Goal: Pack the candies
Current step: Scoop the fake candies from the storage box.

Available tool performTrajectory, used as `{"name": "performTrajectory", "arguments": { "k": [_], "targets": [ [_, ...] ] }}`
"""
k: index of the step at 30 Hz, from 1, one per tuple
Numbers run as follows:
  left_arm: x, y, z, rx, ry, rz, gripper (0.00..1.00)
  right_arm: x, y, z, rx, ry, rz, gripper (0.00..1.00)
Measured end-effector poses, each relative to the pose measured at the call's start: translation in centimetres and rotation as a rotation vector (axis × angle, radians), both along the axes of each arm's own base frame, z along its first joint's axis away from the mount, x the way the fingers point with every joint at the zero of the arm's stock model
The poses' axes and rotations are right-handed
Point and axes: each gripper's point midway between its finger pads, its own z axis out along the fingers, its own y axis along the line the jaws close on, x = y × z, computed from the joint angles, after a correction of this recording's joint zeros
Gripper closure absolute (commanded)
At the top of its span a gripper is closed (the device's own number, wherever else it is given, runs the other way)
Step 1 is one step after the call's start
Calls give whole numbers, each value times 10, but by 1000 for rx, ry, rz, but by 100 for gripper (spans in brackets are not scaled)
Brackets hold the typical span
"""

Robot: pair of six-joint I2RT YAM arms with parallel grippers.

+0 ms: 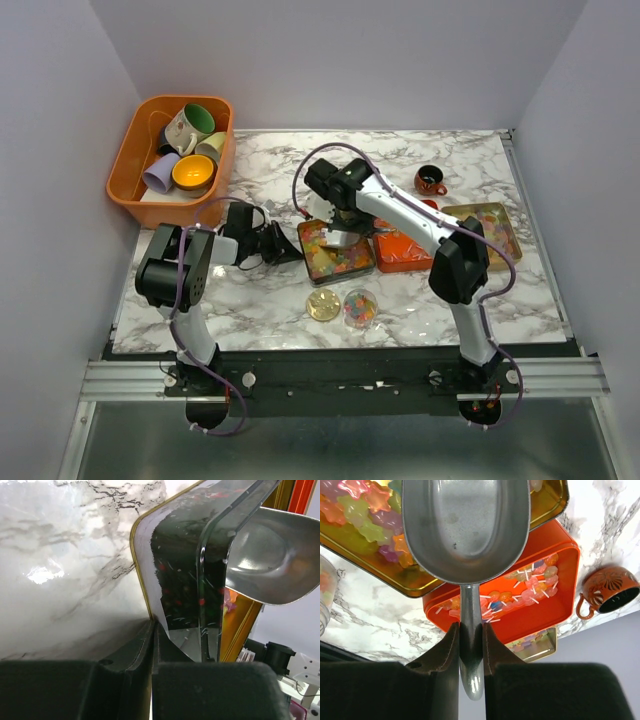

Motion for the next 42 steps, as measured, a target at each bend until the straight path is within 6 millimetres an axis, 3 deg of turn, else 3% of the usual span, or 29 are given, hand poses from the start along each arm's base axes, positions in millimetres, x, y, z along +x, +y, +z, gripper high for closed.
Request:
{"name": "performTrajectory", "arguments": {
  "k": [8,16,23,33,38,42],
  "targets": [
    [2,-5,0,-23,7,-4,87,4,15,-13,14,37,23,100],
    [2,-7,0,-18,4,-15,88,-13,12,-39,-7,123,10,99],
    [0,-6,1,-3,-2,-39,88,-6,16,-43,42,151,-61,100],
    [-21,6,10,61,-6,-102,88,-8,23,-47,205,265,-164,99],
    [-32,13,20,92,-30,-141,87,-29,18,-61,235,329,-196,99],
    [-40,16,22,111,-31,-167,87,-33,22,-65,271,341,-215,99]
  ]
}}
